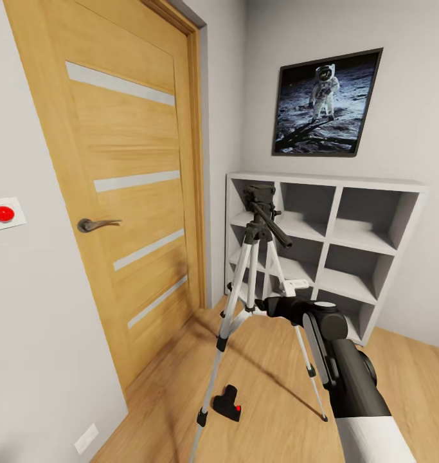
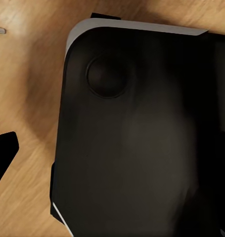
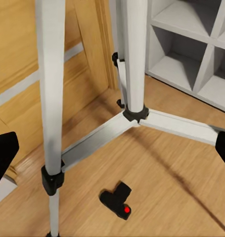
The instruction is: Attach the digital camera to the camera tripod in the bedroom.
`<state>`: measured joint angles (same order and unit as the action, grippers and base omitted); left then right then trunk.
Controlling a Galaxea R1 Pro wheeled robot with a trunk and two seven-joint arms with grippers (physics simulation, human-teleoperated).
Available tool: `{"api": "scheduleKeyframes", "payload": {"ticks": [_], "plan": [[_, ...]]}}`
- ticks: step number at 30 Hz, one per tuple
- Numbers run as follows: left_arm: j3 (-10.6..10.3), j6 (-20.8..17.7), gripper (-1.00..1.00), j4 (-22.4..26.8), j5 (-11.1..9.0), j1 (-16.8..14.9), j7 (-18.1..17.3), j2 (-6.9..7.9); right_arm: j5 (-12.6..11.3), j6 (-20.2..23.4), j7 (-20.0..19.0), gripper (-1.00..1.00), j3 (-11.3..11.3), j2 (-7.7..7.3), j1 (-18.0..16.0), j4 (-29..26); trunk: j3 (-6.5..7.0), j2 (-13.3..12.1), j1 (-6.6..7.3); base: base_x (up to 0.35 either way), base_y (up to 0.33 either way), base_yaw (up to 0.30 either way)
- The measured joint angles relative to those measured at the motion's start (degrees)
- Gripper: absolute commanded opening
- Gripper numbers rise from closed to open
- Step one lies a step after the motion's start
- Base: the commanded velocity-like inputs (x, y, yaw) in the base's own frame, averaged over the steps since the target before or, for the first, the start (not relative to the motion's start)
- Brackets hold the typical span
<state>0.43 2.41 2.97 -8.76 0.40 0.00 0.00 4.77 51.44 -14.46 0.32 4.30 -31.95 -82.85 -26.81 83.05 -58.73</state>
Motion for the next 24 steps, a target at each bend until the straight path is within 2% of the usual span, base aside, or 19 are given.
{"api": "scheduleKeyframes", "payload": {"ticks": [12, 14, 15, 16, 20, 24], "plan": [[0.0, 0.0, 1.00, 0.0, 0.0, 0.0, 0.0, 0.04, -0.2, -0.3, -0.1, 1.00, 0.4, 0.44, 0.0, -0.2, 0.00, 0.0, 0.00, 0.000, 0.000, 0.000], [0.0, 0.0, 1.00, 0.0, 0.0, 0.0, 0.0, 0.05, -0.2, -0.2, -0.1, 1.00, 0.7, 1.02, 0.0, -0.2, 0.00, 0.0, 0.00, 0.000, 0.000, 0.000], [0.0, 0.0, 1.00, 0.0, 0.0, 0.0, 0.0, 0.05, -0.4, 0.0, -0.1, 1.00, 1.0, 2.62, -0.2, -0.1, 0.00, 0.0, 0.00, 0.000, 0.000, 0.000], [0.0, 0.0, 1.00, 0.0, 0.0, 0.0, 0.0, 0.06, -0.2, 0.1, -0.1, 1.00, 1.0, 3.47, -0.4, -0.1, 0.00, 0.0, 0.00, 0.000, 0.000, 0.000], [0.0, 0.0, 1.00, 0.0, 0.0, 0.0, 0.0, 0.05, -0.2, 0.3, 0.0, 1.00, 1.1, 5.01, -1.6, -0.1, 0.00, 0.0, 0.00, 0.000, 0.000, 0.000], [0.0, 0.0, 1.00, 0.0, 0.0, 0.0, 0.0, -0.04, -0.5, 0.4, 0.0, 1.00, 1.2, 5.68, -3.3, 0.3, 0.00, 0.0, 0.00, 0.000, 0.000, 0.000]]}}
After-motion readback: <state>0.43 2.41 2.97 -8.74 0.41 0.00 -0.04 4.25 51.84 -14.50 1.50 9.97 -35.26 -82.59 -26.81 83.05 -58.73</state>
